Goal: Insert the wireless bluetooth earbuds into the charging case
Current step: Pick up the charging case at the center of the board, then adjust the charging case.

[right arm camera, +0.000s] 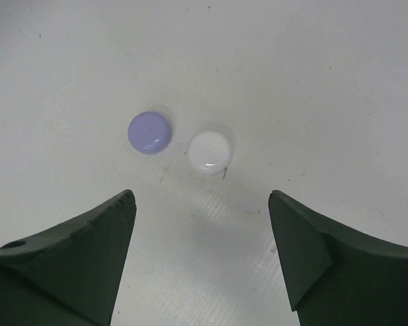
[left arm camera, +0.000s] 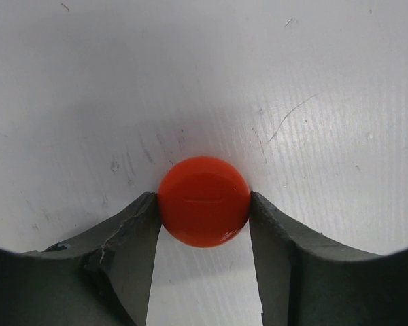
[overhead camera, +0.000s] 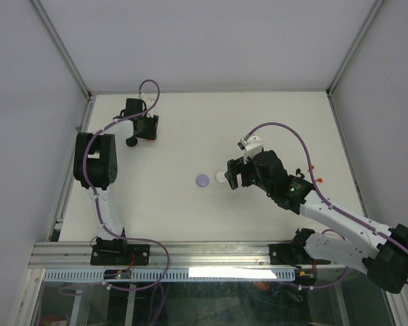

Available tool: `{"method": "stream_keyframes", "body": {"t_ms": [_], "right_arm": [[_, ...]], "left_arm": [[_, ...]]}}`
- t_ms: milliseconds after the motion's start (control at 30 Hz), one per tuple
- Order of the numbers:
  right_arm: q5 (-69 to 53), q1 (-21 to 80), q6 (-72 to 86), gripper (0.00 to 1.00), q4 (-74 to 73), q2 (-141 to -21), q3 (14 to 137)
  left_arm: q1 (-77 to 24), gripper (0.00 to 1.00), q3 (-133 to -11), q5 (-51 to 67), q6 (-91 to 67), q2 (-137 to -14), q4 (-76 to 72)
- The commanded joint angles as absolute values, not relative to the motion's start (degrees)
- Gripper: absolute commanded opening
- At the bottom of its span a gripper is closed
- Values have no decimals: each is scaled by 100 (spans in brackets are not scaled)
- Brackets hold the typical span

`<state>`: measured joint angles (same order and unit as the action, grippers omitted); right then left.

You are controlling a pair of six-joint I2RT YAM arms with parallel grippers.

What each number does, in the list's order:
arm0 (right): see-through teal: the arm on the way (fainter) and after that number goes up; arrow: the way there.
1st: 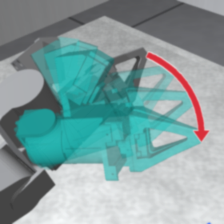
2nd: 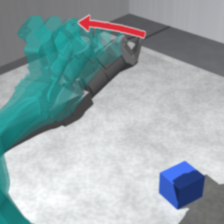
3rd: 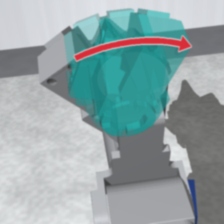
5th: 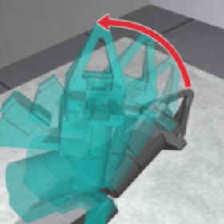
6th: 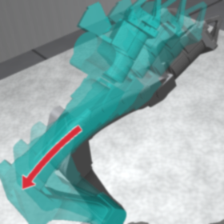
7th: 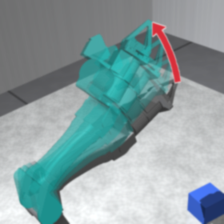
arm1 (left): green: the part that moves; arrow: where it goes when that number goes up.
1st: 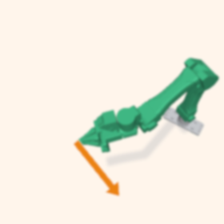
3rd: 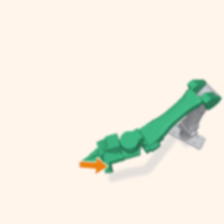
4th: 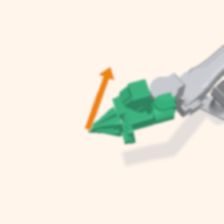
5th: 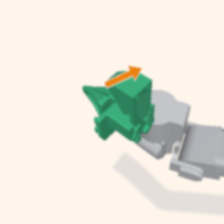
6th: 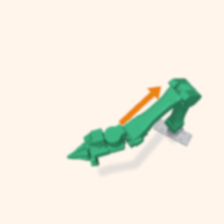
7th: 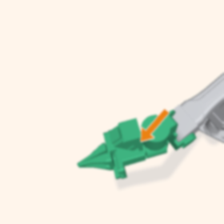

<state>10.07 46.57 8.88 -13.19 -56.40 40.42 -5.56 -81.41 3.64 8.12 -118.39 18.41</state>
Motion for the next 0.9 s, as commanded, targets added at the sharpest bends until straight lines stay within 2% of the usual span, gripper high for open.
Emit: {"method": "stream_keyframes", "body": {"t_ms": [0,100,400,867], "right_arm": [[986,4626,831,82,-1106,-5670,4165],[933,4631,850,82,-1151,-5689,4205],[793,4592,1007,82,-1270,-5738,4321],[-103,4325,1569,83,-1713,-5738,4815]], "left_arm": [[-587,49,-8261,841,760,-11943,1714],[-597,43,-8138,937,646,-11807,1710],[-824,38,-7030,696,-449,-10858,1167],[-2498,33,-4725,-441,-1371,-8547,-474]]}}
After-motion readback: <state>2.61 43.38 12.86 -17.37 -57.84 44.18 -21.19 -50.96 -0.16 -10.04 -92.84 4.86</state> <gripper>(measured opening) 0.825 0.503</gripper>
